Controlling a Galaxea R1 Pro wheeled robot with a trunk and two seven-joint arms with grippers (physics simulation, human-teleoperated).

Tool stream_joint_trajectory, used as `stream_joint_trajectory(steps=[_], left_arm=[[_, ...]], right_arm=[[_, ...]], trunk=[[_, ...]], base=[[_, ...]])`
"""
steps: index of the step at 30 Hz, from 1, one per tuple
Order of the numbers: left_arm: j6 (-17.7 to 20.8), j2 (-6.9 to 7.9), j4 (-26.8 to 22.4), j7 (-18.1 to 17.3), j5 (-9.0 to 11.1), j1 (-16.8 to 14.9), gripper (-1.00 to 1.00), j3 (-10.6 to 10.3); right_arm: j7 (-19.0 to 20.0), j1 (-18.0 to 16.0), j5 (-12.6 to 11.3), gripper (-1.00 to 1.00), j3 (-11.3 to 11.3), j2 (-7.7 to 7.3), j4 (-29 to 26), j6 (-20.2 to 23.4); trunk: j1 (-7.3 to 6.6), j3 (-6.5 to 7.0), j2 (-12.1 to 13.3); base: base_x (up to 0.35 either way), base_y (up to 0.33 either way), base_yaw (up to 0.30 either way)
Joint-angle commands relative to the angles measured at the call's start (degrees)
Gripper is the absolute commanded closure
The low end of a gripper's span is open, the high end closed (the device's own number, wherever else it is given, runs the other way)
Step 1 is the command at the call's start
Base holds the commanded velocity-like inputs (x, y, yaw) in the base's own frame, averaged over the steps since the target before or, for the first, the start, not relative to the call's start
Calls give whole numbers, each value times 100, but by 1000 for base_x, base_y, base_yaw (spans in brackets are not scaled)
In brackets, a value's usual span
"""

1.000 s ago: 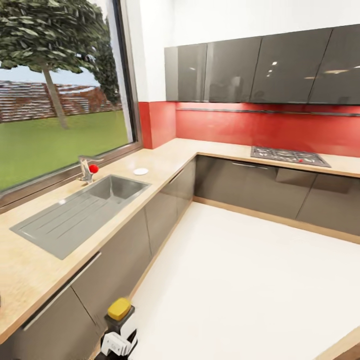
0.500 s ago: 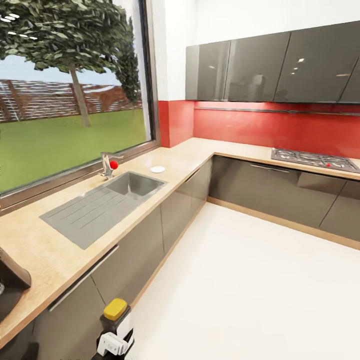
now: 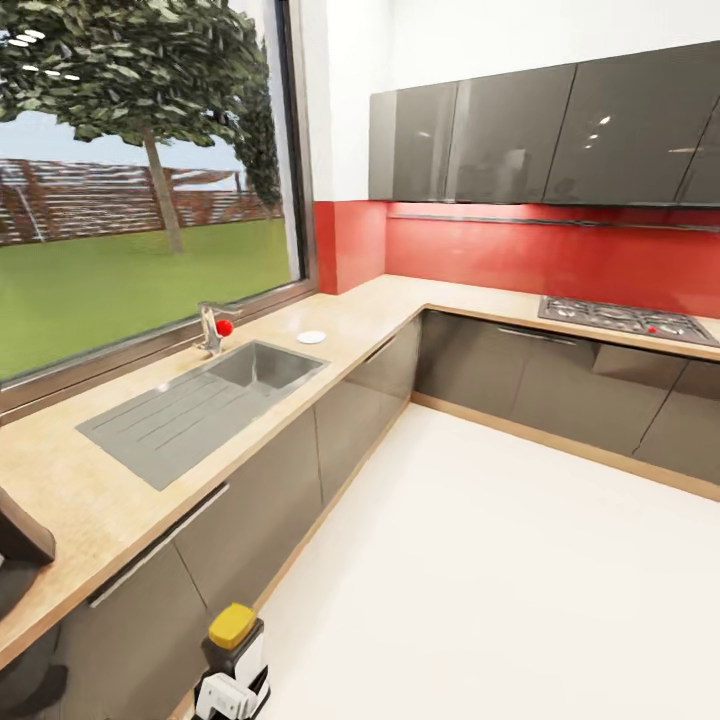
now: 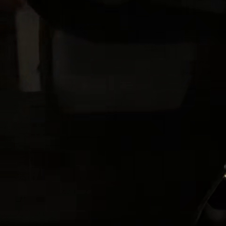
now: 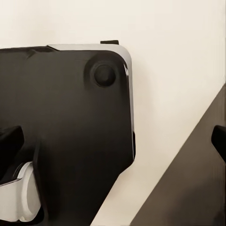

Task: Set up a coffee station on the kitchen countertop: keep the coffee maker on the countertop, move the bottle of coffee from the kitchen shelf to the counter next to the coffee maker, place a paper coffee filter on top of the coffee maker, put the saucer next to the coffee maker with the coffee cup on the saucer, and place the electric kettle next to the coffee maker.

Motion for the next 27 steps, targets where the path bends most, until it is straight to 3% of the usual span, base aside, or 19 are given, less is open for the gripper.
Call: stream_joint_trajectory(steps=[1, 8, 27], left_arm=[[-26, -11, -10, -41, -51, -6, 100, 48], [-19, -11, -23, -35, -44, -1, 100, 56], [-27, -9, 5, -41, -42, 7, 100, 56]], right_arm=[[1, -4, -43, -100, 1, 0, 5, -21], [1, -4, -42, -100, 1, 0, 7, -21], [1, -4, -42, -100, 1, -5, 6, -21]], trunk=[[4, -12, -12], [4, -12, -12], [4, -12, -12]], base=[[12, -193, 194], [3, -47, 190], [0, -1, 7]])
